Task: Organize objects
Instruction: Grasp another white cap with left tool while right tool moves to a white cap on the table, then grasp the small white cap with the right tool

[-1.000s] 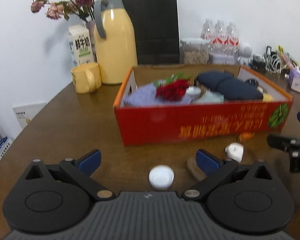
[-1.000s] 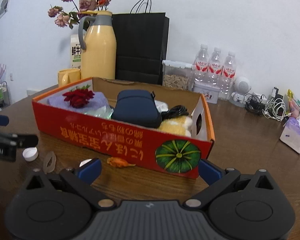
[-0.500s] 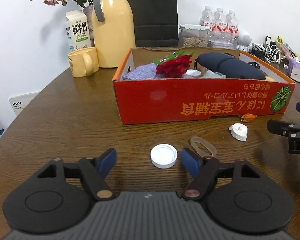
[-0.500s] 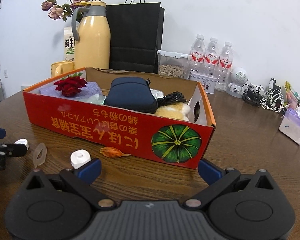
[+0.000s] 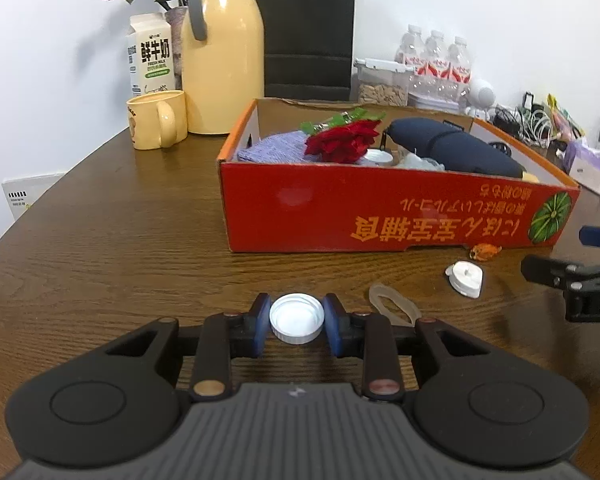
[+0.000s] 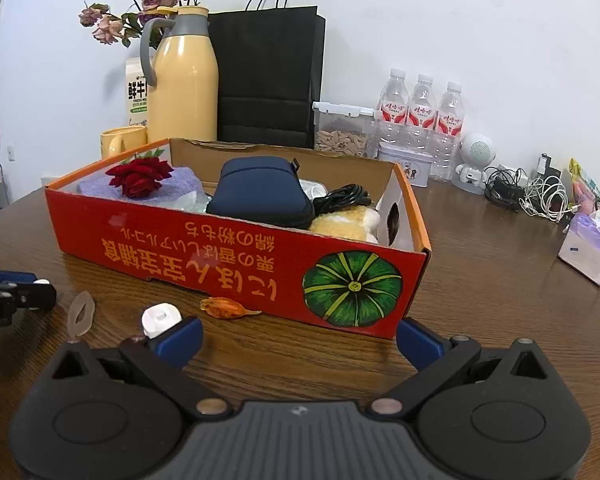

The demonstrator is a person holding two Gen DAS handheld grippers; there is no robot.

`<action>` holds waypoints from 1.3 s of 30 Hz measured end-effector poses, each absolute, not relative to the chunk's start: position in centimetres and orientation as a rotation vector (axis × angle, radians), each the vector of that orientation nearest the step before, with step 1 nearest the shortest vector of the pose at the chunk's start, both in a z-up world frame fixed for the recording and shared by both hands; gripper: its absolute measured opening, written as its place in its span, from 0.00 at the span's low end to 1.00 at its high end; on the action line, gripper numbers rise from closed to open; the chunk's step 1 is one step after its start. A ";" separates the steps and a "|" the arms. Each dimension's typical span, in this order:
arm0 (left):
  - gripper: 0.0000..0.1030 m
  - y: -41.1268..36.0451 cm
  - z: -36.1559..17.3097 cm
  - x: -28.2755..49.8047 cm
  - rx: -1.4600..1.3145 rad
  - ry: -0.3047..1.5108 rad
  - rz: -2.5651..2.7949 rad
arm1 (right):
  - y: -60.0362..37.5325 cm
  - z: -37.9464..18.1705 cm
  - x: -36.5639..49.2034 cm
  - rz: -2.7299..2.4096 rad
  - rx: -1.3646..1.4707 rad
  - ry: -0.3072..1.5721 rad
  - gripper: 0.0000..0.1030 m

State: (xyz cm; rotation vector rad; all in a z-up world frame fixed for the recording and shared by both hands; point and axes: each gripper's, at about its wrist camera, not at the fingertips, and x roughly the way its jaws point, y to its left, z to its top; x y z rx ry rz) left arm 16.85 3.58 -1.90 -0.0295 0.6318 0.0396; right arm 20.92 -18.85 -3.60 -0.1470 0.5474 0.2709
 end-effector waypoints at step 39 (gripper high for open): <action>0.28 5.9 -1.1 17.1 -0.082 0.507 0.060 | -12.8 -4.3 21.7 0.423 -0.120 0.641 0.45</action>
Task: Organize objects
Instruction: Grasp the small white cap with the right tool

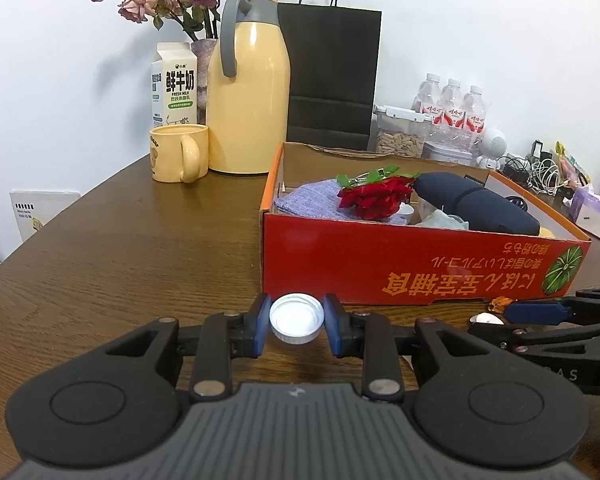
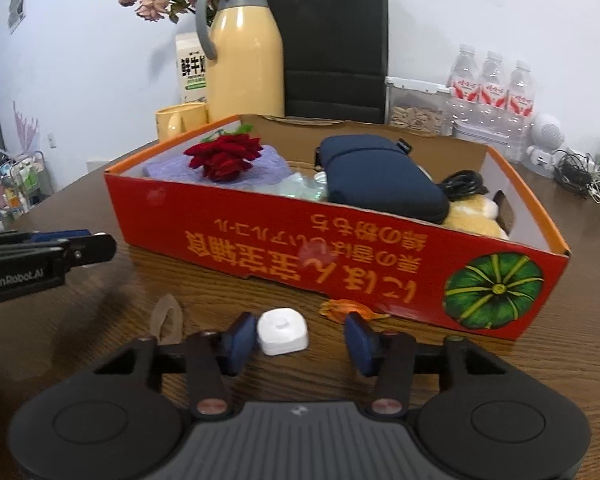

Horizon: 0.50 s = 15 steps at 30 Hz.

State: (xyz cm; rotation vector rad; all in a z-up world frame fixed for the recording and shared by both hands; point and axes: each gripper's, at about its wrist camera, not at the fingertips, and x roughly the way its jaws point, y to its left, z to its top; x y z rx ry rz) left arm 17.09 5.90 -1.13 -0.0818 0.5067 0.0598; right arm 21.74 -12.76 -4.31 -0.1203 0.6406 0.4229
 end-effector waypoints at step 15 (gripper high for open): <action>0.28 5.8 -1.0 17.0 -0.078 0.498 0.076 | -13.2 -3.7 20.6 0.437 -0.101 0.567 0.25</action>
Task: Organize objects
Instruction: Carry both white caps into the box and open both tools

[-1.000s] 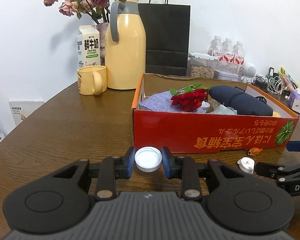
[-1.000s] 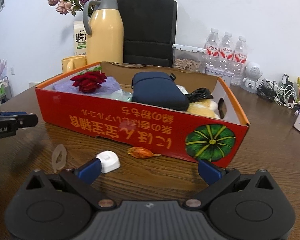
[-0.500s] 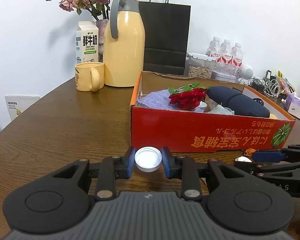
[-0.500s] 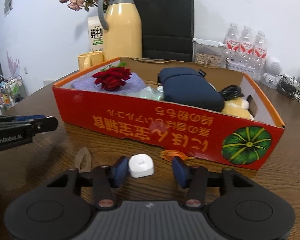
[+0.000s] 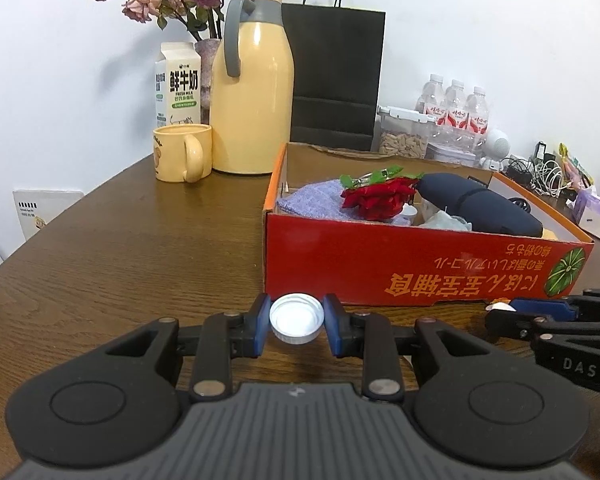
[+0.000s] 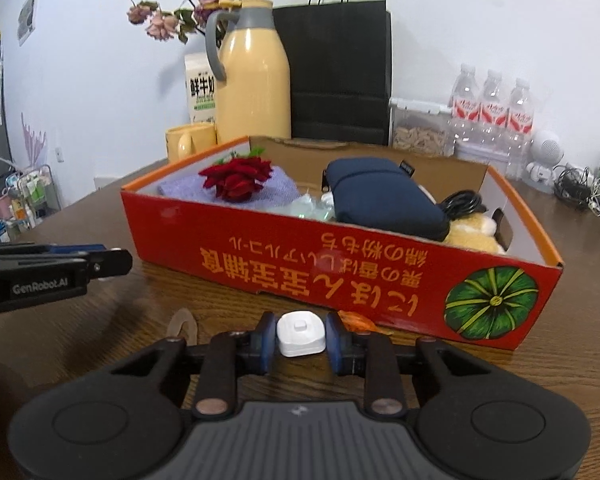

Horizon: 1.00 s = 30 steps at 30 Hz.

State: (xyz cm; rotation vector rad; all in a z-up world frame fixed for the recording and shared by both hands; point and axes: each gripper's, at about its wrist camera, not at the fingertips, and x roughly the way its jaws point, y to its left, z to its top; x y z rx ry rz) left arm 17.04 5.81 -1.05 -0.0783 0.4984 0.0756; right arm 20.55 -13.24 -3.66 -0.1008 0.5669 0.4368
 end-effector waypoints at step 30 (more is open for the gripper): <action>0.28 -1.6 4.7 27.4 -0.051 0.321 0.041 | -19.0 1.3 30.4 0.287 -0.012 0.327 0.25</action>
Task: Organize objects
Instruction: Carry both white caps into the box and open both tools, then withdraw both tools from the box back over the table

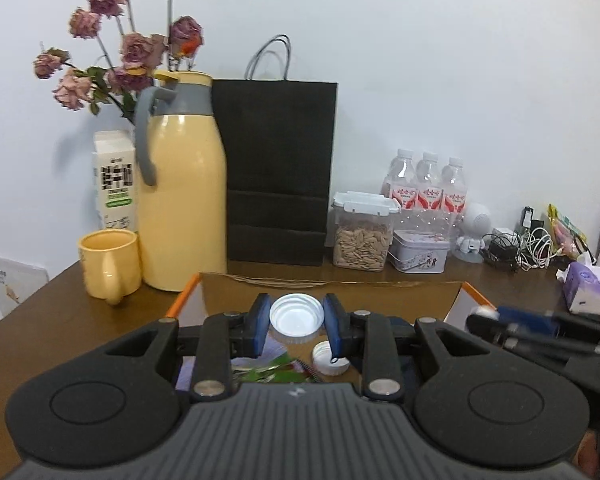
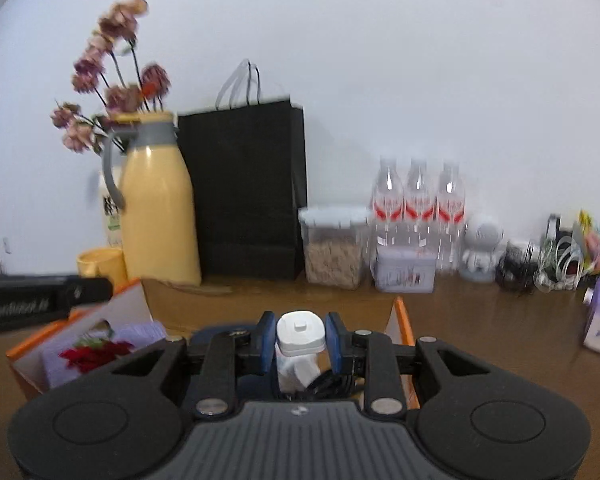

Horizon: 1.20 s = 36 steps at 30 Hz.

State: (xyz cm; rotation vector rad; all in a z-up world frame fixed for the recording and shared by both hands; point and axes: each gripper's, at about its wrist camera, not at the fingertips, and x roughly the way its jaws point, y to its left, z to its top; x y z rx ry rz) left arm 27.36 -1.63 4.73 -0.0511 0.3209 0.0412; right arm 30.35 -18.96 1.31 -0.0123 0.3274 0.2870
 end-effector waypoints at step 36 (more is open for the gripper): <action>1.00 -1.6 3.8 25.7 -0.025 0.287 0.104 | -19.2 0.5 28.6 0.258 -0.040 0.314 1.00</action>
